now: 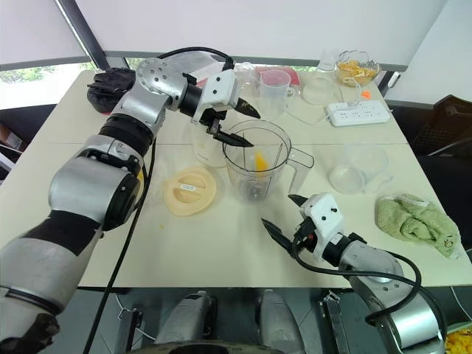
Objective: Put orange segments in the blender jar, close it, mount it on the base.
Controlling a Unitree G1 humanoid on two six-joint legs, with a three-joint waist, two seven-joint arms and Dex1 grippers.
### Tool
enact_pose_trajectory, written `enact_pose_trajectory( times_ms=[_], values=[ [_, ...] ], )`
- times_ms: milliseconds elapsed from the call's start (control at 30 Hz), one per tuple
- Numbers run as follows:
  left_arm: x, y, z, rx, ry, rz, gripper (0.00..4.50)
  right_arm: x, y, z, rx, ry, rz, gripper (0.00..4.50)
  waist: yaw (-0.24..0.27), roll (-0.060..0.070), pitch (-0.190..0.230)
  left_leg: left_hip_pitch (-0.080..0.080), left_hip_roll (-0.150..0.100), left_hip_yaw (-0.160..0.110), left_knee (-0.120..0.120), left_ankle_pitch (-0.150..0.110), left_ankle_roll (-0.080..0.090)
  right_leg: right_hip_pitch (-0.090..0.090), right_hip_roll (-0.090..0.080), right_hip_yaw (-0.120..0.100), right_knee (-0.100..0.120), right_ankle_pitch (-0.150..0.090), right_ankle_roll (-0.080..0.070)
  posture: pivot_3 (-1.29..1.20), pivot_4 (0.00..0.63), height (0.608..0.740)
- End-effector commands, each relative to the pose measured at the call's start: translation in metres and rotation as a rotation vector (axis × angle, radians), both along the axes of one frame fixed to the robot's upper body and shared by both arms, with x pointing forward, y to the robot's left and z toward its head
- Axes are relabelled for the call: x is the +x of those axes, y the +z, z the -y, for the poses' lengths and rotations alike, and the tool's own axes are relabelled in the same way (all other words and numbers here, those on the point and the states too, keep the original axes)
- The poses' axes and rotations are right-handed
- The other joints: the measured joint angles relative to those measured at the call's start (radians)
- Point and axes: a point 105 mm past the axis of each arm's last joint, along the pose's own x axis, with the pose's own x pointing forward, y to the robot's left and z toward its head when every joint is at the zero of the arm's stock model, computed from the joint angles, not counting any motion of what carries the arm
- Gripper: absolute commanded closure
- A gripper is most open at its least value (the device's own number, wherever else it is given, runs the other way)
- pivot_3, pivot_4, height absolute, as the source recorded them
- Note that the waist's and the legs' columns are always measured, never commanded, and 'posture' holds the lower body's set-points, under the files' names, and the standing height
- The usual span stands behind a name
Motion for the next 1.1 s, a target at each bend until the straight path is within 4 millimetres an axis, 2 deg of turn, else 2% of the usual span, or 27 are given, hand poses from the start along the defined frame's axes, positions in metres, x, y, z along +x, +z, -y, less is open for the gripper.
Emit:
enact_pose_trajectory(
  times_ms=[33, 200, 367, 567, 800, 900, 967, 1033, 1100],
  values=[
    [0.001, 0.021, -0.002, -0.058, 0.012, 0.048, 0.03, 0.000, 0.008, -0.001, 0.006, 0.009, 0.039, 0.00, 0.000, 0.000, 0.000, 0.000, 0.000, 0.000, 0.000, 0.000, 0.000, 0.000, 0.000, 0.000, 0.000, 0.000, 0.000, 0.00, 0.150, 0.740],
    [0.008, 0.053, -0.010, -0.233, 0.090, 0.037, 0.03, 0.001, 0.009, 0.008, -0.008, -0.038, 0.058, 0.00, 0.000, 0.000, 0.000, 0.000, 0.000, 0.000, 0.000, 0.000, 0.000, 0.000, 0.000, 0.000, 0.000, 0.000, 0.000, 0.00, 0.150, 0.740],
    [0.010, 0.060, -0.031, -0.323, 0.139, 0.030, 0.03, 0.002, 0.011, 0.016, -0.007, -0.087, 0.073, 0.00, -0.002, 0.000, 0.000, 0.000, 0.000, 0.000, 0.000, 0.000, 0.000, 0.000, 0.000, 0.000, 0.001, 0.000, 0.000, 0.00, 0.150, 0.740],
    [0.008, 0.043, -0.058, -0.360, 0.204, 0.007, 0.03, 0.004, 0.012, 0.029, -0.013, -0.167, 0.088, 0.00, -0.001, 0.001, 0.000, 0.002, 0.000, 0.000, 0.000, 0.001, -0.001, 0.001, -0.001, 0.001, 0.001, 0.000, 0.000, 0.00, 0.150, 0.740],
    [-0.007, 0.015, -0.074, -0.349, 0.259, -0.016, 0.03, 0.005, 0.021, 0.058, -0.022, -0.302, 0.115, 0.00, 0.003, 0.001, -0.001, 0.002, 0.000, 0.000, 0.000, 0.001, -0.002, 0.001, -0.002, 0.002, 0.002, 0.000, 0.000, 0.00, 0.150, 0.740],
    [-0.011, 0.001, -0.086, -0.332, 0.317, -0.021, 0.03, 0.005, 0.026, 0.078, -0.042, -0.411, 0.146, 0.00, 0.003, 0.001, -0.001, 0.002, 0.000, 0.000, 0.000, 0.001, -0.002, 0.001, -0.002, 0.002, 0.002, 0.000, 0.000, 0.00, 0.150, 0.740],
    [-0.019, -0.008, -0.091, -0.299, 0.319, -0.040, 0.03, 0.004, 0.027, 0.089, -0.047, -0.465, 0.153, 0.00, 0.001, 0.002, -0.001, 0.003, 0.000, 0.000, 0.000, 0.001, -0.002, 0.002, -0.002, 0.002, 0.002, 0.000, 0.000, 0.00, 0.150, 0.740],
    [-0.036, -0.018, -0.093, -0.281, 0.274, -0.089, 0.03, 0.002, 0.025, 0.103, -0.073, -0.524, 0.152, 0.00, 0.000, 0.002, -0.001, 0.003, 0.001, 0.000, 0.000, 0.001, -0.001, 0.002, -0.002, 0.002, 0.002, 0.000, 0.000, 0.00, 0.150, 0.740],
    [-0.046, -0.021, -0.092, -0.308, 0.253, -0.115, 0.03, 0.000, 0.020, 0.113, -0.093, -0.566, 0.143, 0.00, 0.002, 0.002, -0.001, 0.003, 0.001, 0.000, 0.000, 0.001, -0.002, 0.002, -0.002, 0.002, 0.003, 0.000, 0.000, 0.00, 0.150, 0.740]
  ],
)
